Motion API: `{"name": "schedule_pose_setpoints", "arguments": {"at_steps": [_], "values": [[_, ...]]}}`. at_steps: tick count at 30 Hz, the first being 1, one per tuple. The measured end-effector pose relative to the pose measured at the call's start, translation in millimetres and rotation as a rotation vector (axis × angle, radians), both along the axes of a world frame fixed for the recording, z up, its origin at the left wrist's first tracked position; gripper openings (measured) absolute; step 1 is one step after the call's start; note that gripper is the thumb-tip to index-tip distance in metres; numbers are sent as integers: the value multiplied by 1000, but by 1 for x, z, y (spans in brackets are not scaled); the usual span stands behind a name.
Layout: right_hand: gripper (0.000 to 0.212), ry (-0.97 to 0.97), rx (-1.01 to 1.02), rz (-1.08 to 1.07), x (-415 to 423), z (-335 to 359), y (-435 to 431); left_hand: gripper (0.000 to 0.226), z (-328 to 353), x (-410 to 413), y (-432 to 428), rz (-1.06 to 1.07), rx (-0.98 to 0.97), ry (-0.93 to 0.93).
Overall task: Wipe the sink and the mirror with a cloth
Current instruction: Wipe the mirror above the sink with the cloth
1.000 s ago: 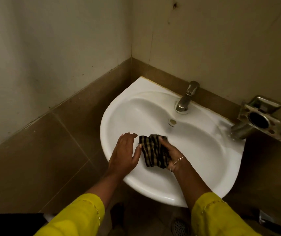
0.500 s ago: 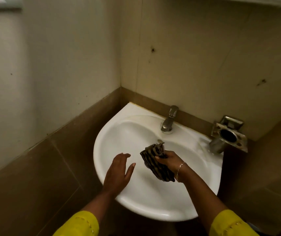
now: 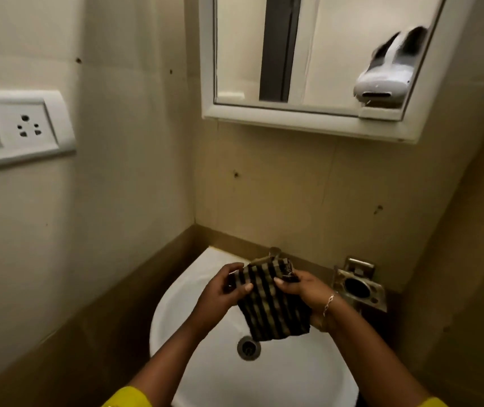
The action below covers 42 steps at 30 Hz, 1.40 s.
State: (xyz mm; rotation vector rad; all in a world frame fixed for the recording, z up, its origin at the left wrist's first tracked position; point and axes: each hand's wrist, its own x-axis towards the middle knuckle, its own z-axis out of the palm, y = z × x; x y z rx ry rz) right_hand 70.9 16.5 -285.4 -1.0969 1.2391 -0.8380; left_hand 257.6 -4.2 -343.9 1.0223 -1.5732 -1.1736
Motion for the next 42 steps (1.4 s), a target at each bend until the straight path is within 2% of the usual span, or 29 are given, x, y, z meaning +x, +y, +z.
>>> {"name": "schedule_pose_setpoints", "arguments": {"at_steps": [3,6,8,10,13,14,16,20,24,27,30,34,38,42], "values": [[17,-145,27,-52,-2,15,3,43,28,0,-10,10,-68,12],[10,-199,23,-79,0,37,4,18,61,-2,-18,18,-167,24],[10,-252,14,-85,2,52,3,21,88,-4,-23,32,-223,21],[27,-333,5,-79,4,63,1,21,113,-5,-28,45,-278,18],[70,-500,17,5,9,80,-3,20,152,-5,-37,43,-368,3],[76,-554,24,47,10,85,-4,21,165,-6,-40,41,-412,-20],[70,-641,9,80,14,98,-6,19,192,-8,-45,22,-498,-54],[78,-653,-136,11,23,126,-23,16,236,-7,-60,-41,-622,-44],[69,-756,-221,-33,39,163,-37,12,274,-7,-81,-69,-729,29],[46,-757,-304,-95,51,197,-42,10,304,-4,-97,-56,-848,69],[40,-761,-421,-165,57,233,-49,19,338,3,-113,138,-1043,68],[47,-728,-562,-257,62,282,-54,62,381,15,-142,471,-1314,-130],[17,-683,-706,-351,68,329,-47,68,409,21,-165,635,-1497,-337],[19,-663,-878,-475,67,366,-46,73,425,25,-182,672,-1570,-422]]}}
